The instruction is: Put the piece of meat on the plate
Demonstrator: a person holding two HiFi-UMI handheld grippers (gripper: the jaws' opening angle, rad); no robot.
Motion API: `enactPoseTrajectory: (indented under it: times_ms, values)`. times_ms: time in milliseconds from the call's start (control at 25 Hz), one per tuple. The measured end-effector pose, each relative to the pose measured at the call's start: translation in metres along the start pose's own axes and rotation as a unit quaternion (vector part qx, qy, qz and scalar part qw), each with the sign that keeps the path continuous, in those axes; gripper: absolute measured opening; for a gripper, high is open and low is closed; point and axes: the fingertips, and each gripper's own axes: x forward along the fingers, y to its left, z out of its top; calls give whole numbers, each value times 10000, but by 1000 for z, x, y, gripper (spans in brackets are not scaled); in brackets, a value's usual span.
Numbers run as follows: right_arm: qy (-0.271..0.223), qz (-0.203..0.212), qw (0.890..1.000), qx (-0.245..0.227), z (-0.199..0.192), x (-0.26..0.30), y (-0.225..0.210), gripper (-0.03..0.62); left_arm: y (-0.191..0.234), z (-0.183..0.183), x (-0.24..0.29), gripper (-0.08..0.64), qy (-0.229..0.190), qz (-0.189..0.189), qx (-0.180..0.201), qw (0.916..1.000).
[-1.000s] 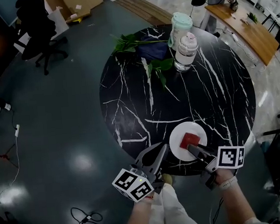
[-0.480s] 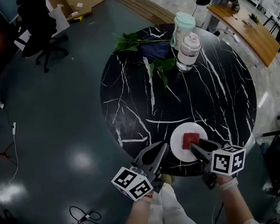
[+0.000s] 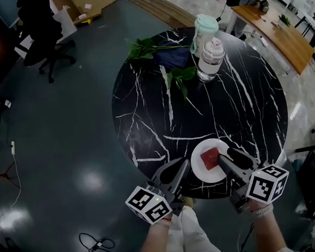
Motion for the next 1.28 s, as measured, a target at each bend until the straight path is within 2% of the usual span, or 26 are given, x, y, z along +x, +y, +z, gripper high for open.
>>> enactPoseTrajectory:
  times_ms: [240,640,960,1280]
  values:
    - [-199,207,9995,120,5,-17,13,193,-10,6,6,8,76,-181,137,9997]
    - [-256,550,9981,-93,15,-46,49,190,-50,37,13,8,203,-424,397,9981]
    - [-262,769,9967,5,12,-68,71,63,-76,55,-5,8,341,-467,550,9968]
    - [-428,1002,9940,-67,17,-79,88,37,-87,72,-16,8,314,-459,664,9962]
